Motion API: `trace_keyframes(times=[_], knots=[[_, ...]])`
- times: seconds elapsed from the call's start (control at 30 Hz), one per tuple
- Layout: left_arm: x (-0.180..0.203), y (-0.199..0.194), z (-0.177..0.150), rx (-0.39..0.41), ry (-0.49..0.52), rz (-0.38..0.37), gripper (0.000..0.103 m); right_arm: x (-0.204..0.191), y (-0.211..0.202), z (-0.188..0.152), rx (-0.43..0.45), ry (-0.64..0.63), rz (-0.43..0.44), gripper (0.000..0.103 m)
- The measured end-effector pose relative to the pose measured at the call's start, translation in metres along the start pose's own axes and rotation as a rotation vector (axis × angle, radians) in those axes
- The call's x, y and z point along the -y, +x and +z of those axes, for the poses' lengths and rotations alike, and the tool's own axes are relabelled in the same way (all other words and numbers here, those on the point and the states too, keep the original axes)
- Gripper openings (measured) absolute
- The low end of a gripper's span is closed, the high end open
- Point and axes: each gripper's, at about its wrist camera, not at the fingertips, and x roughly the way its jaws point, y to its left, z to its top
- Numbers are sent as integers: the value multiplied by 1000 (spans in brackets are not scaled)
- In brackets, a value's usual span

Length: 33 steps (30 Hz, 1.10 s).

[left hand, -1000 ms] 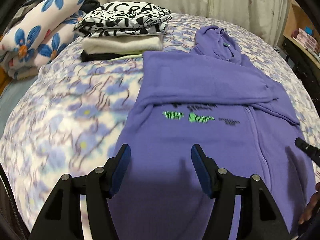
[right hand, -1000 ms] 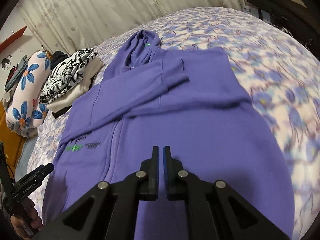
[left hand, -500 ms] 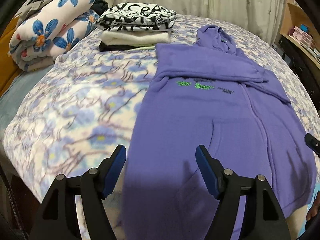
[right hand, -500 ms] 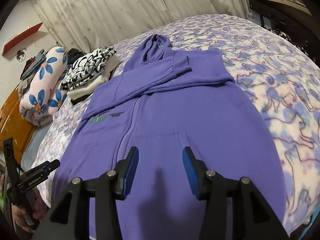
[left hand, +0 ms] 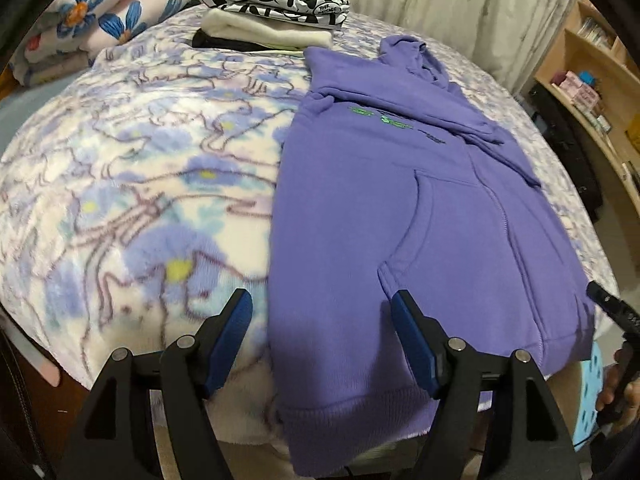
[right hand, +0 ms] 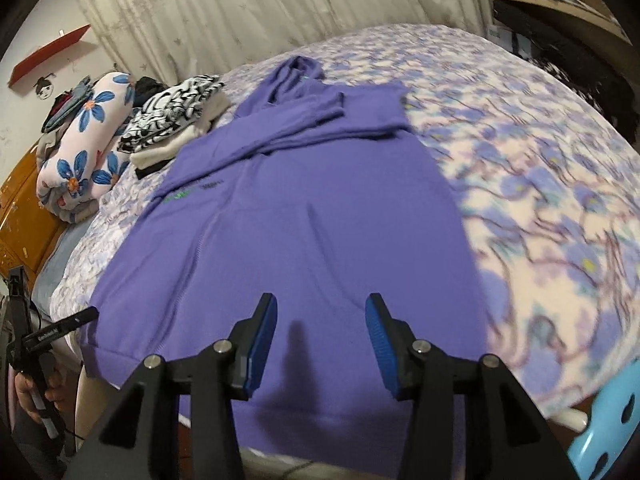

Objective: Fold large clothes
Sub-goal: 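Move both tools to the hoodie hem ribbing, then grasp the hem ribbing with the left tool while the right tool grasps beside it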

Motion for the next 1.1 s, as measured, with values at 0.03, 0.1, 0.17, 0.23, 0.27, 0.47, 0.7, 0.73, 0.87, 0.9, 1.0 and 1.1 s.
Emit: trace_keyframes(times=[0.03,0.1,0.17,0.23,0.27,0.47,0.7,0.73,0.87,0.9,1.0,1.1], knots=[[-1,-1,-2,-1,-4,-13,70,7,-3,-3,0,14,-4,46],[-4,-2,-5,-1,-13,-35,70,20,-11,-7,7,38,-17,46],[-7,-3,-7,-4,-16,-51,70,34,-18,-11,14,64,-25,46],[-8,-3,-10,-7,-7,-64,70,47,-23,-14,11,96,-21,46],[-8,-3,-10,-10,-2,-68,70,53,-25,-16,9,107,-36,46],[-10,0,-11,-34,2,-120,75,74,-17,-25,-48,159,-6,46],[-12,0,-12,-67,-17,-200,75,62,-11,-32,-101,124,157,48],[-12,0,-13,-73,-16,-212,75,61,-11,-33,-111,114,184,48],[-13,2,-16,-87,-19,-250,75,63,-3,-39,-146,128,274,48],[-14,3,-17,-89,-22,-257,75,64,-1,-40,-145,140,289,48],[-15,8,-16,-96,-27,-275,75,67,7,-41,-145,174,327,48],[-12,11,-16,-103,-18,-275,75,62,10,-39,-143,165,326,48]])
